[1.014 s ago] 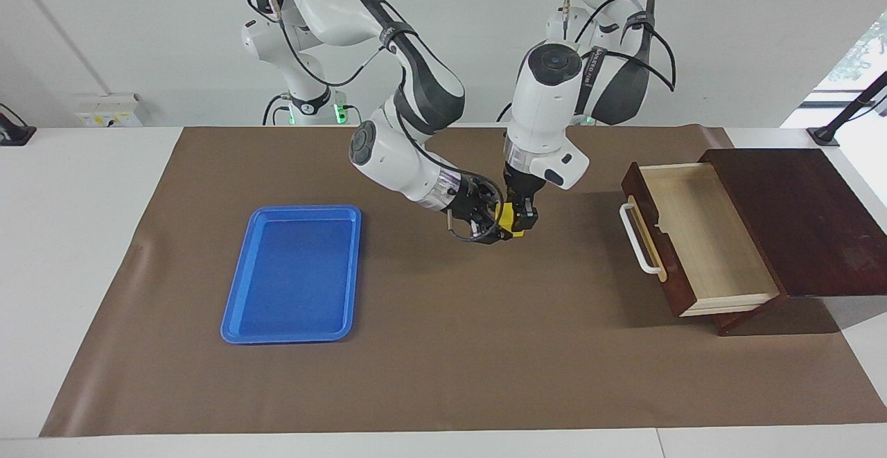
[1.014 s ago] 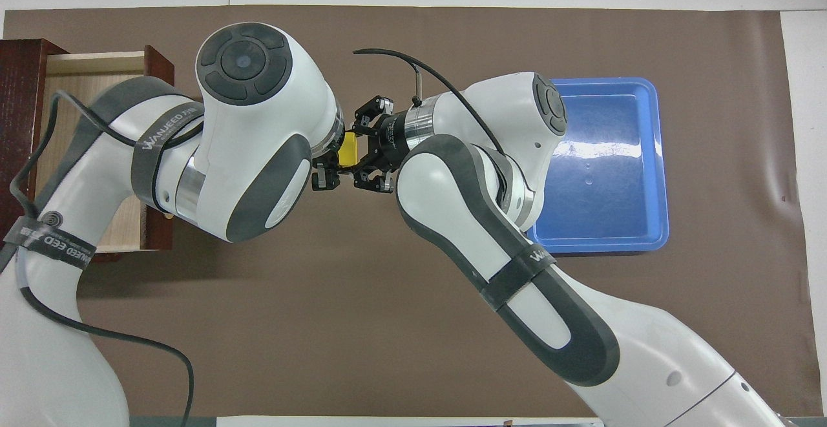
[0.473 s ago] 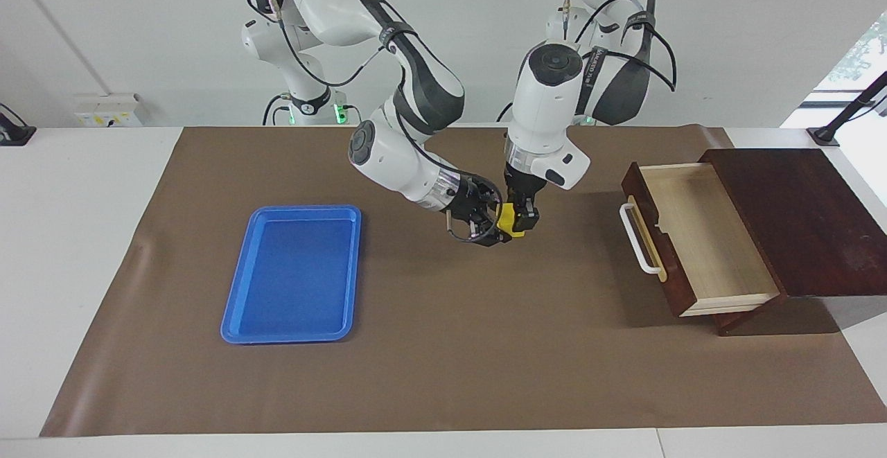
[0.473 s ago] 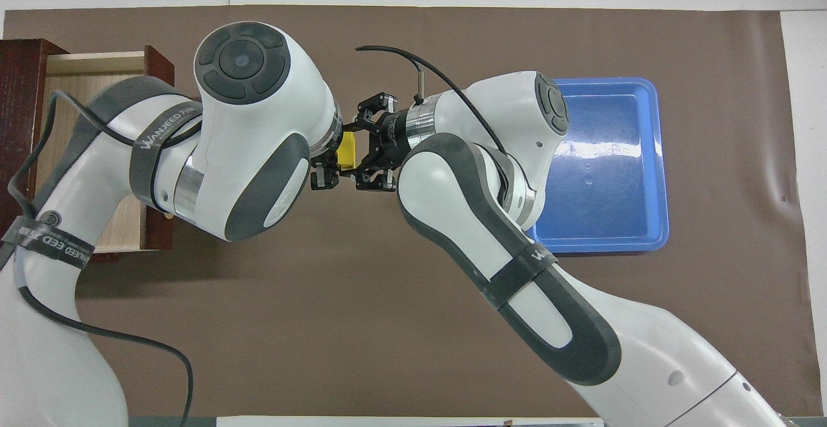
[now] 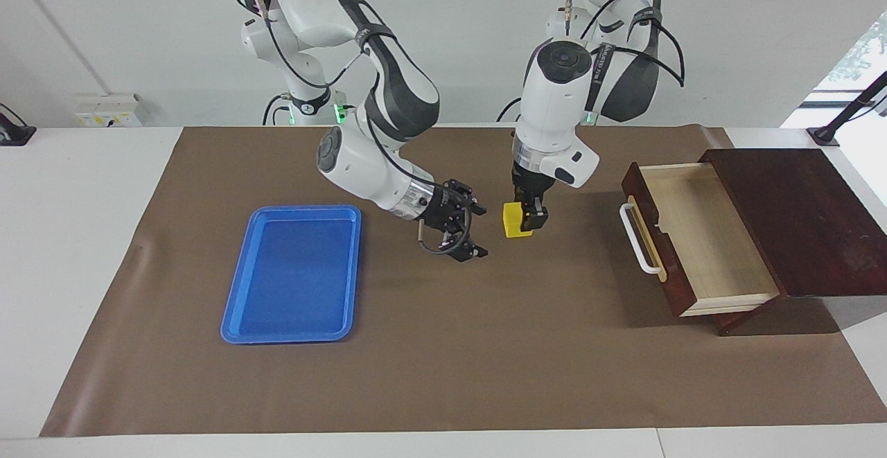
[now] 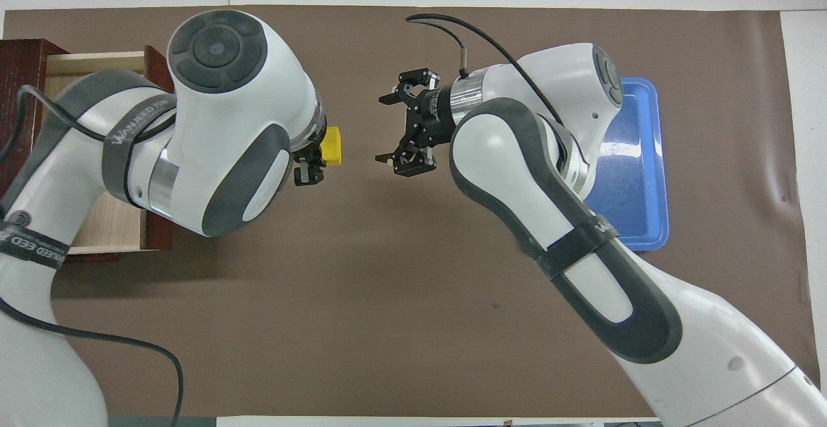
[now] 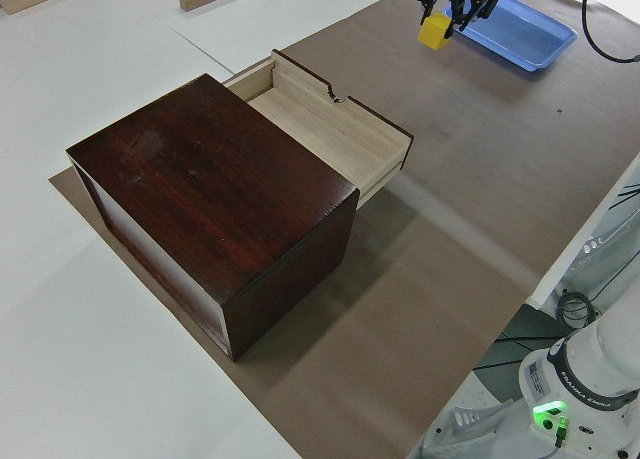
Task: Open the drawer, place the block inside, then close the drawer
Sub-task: 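Lower the cube into the drawer with the left gripper while the right gripper withdraws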
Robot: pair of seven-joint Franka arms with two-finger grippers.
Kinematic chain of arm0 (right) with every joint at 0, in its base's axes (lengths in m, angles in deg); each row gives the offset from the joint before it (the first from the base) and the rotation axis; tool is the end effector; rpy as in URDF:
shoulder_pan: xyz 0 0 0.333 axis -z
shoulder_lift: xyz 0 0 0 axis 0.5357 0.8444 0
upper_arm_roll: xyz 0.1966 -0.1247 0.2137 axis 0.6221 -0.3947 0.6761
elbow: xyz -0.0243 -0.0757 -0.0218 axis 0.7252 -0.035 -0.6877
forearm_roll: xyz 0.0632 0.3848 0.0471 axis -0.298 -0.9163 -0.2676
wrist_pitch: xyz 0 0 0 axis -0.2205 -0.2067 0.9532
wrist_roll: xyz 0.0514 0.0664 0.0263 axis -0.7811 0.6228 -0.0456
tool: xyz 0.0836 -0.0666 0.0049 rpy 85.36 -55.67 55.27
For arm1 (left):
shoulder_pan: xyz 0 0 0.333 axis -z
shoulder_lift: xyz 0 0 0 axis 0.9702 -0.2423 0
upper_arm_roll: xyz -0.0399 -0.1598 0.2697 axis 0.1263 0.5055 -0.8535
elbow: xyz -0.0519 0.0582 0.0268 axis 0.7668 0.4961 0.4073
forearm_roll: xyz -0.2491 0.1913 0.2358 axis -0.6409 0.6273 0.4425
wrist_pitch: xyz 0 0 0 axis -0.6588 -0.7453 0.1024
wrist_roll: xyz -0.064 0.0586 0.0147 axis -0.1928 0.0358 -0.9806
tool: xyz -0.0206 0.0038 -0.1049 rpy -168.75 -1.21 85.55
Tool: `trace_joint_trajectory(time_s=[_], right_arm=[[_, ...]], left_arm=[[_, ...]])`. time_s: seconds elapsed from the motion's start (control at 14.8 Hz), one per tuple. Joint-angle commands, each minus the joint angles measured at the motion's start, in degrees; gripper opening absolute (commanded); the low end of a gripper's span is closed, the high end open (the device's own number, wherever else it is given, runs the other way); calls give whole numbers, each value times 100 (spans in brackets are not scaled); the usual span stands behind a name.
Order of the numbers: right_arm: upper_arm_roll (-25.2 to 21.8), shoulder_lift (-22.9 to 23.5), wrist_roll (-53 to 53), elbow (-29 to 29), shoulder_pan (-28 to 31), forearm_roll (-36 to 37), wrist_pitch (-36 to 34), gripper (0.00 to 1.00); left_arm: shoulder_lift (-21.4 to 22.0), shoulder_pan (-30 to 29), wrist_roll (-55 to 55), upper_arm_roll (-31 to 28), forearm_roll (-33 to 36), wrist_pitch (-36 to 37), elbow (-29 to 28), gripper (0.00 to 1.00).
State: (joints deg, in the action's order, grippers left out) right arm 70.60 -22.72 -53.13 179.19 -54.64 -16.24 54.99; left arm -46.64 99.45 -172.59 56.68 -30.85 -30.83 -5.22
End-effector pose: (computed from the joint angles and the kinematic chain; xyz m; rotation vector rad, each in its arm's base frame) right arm 0.6345 0.3078 0.4294 -1.6479 1.8205 0.7437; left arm 0.5717 -0.3018 0.5114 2.1827 2.2241 0.0463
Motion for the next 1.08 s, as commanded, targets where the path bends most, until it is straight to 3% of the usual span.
trace_joint_trajectory(time_s=[0.0, 0.27, 0.68, 1.01], right_arm=[[30, -609, -1, 413, 325, 422, -249, 100], [39, -1163, 437, 397, 878, 1670, -1258, 100], [39, -1902, 2764, 405, 1125, 3279, -2340, 100], [39, -2245, 5443, 449, 1433, 4412, -2947, 100]], left_arm=[[362, -492, 683, -8, -8, 556, 104, 0], [688, -1484, 1905, 1, -131, 1076, 86, 0], [715, -2881, 3347, 1, -368, 1024, -18, 0], [829, -3174, 3376, -34, -360, 287, -799, 0]])
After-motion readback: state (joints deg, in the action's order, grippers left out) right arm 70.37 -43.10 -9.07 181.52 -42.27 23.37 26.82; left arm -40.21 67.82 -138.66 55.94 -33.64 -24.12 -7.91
